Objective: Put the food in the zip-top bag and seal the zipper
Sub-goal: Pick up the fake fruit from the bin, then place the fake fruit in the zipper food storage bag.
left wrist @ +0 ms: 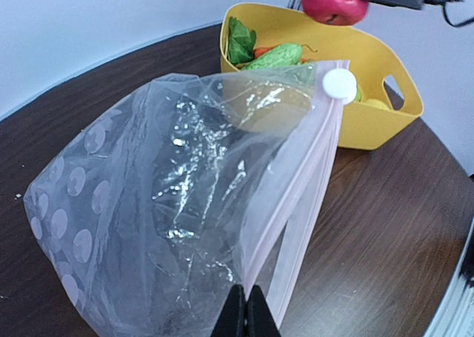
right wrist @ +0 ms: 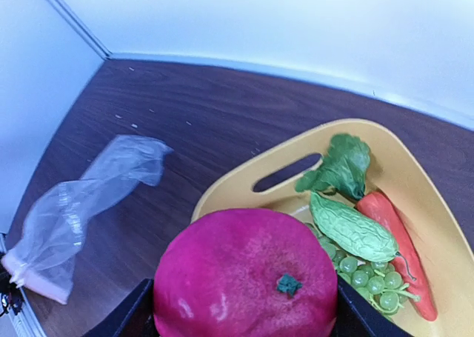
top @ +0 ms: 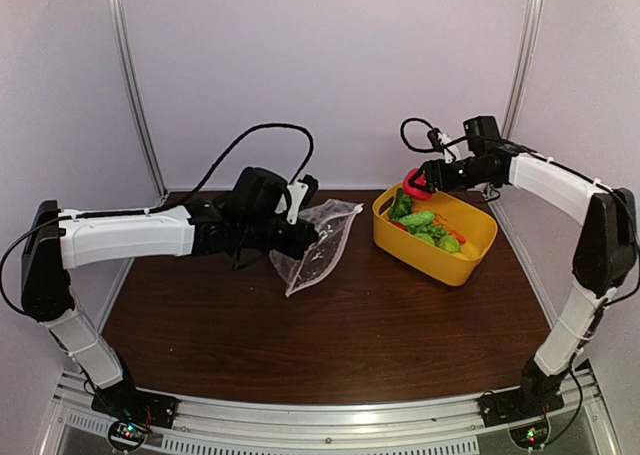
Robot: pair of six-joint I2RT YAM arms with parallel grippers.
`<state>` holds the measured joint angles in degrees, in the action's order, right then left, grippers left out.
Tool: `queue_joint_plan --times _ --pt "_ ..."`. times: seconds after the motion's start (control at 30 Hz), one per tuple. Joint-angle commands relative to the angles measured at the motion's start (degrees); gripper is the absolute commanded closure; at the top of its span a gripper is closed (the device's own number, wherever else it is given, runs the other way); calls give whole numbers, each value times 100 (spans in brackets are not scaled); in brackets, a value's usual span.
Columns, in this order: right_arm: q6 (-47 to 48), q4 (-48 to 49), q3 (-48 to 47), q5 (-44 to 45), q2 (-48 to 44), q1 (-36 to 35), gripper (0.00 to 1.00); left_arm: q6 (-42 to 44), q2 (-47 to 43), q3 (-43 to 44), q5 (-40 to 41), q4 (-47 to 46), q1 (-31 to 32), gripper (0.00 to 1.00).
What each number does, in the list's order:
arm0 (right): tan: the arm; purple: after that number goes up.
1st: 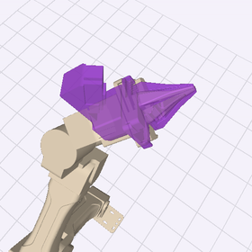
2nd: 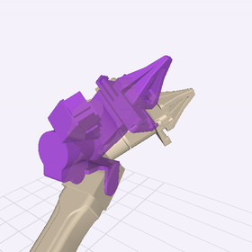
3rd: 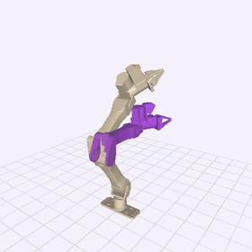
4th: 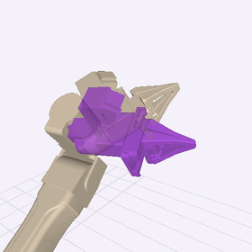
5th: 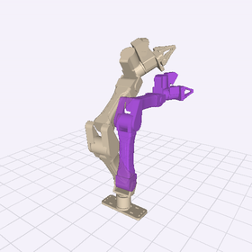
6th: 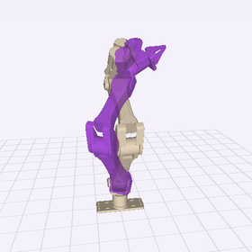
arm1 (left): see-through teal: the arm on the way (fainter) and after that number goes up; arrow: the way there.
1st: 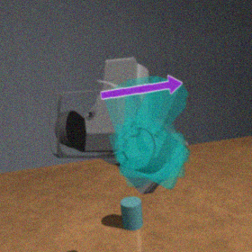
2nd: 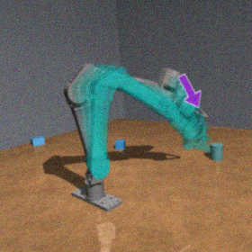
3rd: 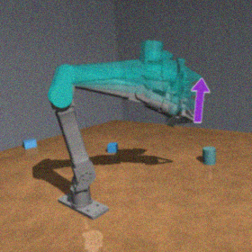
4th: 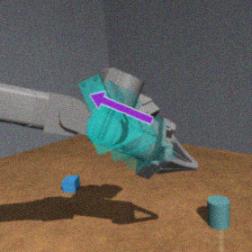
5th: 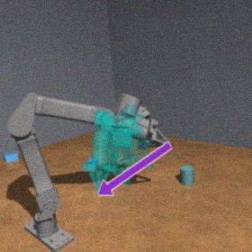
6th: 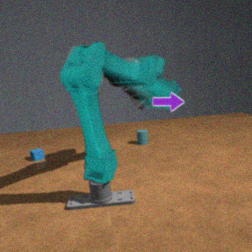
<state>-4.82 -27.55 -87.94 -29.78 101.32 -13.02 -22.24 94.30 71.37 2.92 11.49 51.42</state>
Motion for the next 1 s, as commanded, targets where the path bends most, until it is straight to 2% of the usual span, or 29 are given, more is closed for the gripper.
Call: queue_joint_plan --times 0.0,0.13,0.23,0.47,0.6,0.77,0.97 --pt "253 -173 553 -955 -1020 -80 50 -1224 89 218 -283 -679 -27 100" --pt "171 -275 1046 -1693 -1700 -520 51 -2047 178 346 -292 -893 18 100" --pt "219 -96 1245 -1876 -2071 -1013 51 -2365 196 456 -292 -952 92 100" --pt "-112 362 1011 -1980 -2002 -1737 52 -2764 -43 779 -468 -973 315 100" --pt "-163 463 844 -1918 -1739 -1875 52 -2897 -127 863 -610 -936 405 100" --pt "-106 746 866 -1291 -1513 -1933 52 -3013 -341 653 -758 -1300 467 100" --pt "57 668 838 -736 -1187 -1949 53 -3122 -648 422 -567 -1464 471 100"
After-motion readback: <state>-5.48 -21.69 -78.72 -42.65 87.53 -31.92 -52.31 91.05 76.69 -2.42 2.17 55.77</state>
